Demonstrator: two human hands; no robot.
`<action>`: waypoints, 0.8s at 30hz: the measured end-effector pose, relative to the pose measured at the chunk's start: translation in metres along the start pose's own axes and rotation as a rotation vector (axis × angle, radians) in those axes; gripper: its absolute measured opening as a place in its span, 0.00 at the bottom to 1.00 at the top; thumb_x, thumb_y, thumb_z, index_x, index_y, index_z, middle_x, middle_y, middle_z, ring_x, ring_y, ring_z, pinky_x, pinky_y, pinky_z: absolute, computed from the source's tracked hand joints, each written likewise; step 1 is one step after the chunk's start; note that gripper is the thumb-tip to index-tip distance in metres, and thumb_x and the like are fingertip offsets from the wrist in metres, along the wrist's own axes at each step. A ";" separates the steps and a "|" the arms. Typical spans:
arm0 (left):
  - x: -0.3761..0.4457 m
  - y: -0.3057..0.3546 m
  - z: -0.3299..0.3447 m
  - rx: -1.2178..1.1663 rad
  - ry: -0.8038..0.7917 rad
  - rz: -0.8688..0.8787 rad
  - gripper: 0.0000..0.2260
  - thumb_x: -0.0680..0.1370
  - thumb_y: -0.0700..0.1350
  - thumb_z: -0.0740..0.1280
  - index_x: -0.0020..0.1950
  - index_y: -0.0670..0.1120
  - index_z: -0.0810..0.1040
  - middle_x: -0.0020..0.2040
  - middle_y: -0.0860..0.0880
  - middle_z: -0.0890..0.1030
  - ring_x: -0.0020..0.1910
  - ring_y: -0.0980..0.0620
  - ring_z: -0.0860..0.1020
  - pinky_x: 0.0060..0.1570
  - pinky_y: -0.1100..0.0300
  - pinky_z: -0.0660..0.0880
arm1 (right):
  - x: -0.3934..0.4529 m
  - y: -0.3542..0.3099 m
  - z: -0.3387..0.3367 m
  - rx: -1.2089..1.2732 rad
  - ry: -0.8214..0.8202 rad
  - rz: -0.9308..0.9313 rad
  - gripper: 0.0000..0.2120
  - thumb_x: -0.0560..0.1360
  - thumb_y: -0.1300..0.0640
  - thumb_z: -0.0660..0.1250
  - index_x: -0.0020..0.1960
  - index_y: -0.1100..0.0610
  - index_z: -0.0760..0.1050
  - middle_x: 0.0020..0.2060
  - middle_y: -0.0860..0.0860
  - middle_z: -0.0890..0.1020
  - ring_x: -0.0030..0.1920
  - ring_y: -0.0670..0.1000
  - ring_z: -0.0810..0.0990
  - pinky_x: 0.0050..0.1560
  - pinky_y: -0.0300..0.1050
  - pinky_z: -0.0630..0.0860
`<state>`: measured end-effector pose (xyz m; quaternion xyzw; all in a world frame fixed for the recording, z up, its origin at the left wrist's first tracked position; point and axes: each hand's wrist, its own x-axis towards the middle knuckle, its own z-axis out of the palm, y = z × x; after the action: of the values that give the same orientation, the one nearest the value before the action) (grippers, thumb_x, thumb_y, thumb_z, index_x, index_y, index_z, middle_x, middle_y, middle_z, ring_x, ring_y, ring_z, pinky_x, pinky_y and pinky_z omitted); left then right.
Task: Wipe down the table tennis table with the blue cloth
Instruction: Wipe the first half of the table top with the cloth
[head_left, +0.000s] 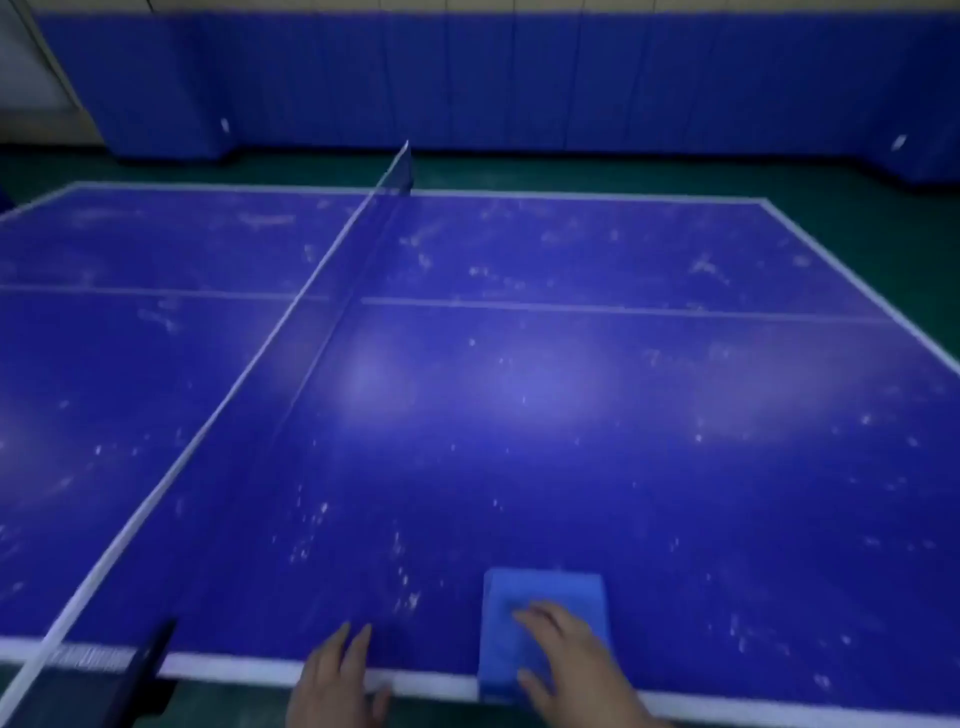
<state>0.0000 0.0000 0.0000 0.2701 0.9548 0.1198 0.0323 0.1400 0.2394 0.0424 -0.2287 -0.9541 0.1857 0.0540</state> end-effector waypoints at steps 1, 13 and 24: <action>0.008 0.008 0.006 -0.022 -0.031 -0.016 0.23 0.60 0.51 0.78 0.49 0.38 0.85 0.48 0.36 0.83 0.39 0.35 0.82 0.40 0.44 0.81 | -0.001 0.015 0.010 0.022 -0.214 -0.010 0.30 0.75 0.44 0.65 0.74 0.48 0.63 0.74 0.46 0.61 0.73 0.44 0.62 0.71 0.37 0.59; -0.012 -0.001 0.021 0.009 -0.103 -0.126 0.30 0.78 0.59 0.63 0.76 0.48 0.65 0.76 0.48 0.63 0.74 0.47 0.62 0.72 0.51 0.62 | 0.037 0.013 0.059 -0.169 -0.137 0.018 0.17 0.73 0.53 0.69 0.61 0.54 0.75 0.55 0.53 0.76 0.55 0.57 0.75 0.47 0.51 0.72; 0.013 -0.070 0.005 -0.126 0.000 -0.371 0.31 0.77 0.54 0.68 0.76 0.43 0.64 0.76 0.41 0.61 0.74 0.41 0.60 0.73 0.46 0.59 | 0.052 -0.059 0.068 0.013 -0.290 -0.269 0.14 0.75 0.58 0.65 0.61 0.56 0.75 0.52 0.55 0.76 0.52 0.57 0.75 0.51 0.51 0.71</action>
<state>-0.0457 -0.0494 -0.0224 0.0872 0.9788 0.1714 0.0708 0.0565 0.1915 0.0026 -0.0696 -0.9726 0.2138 -0.0583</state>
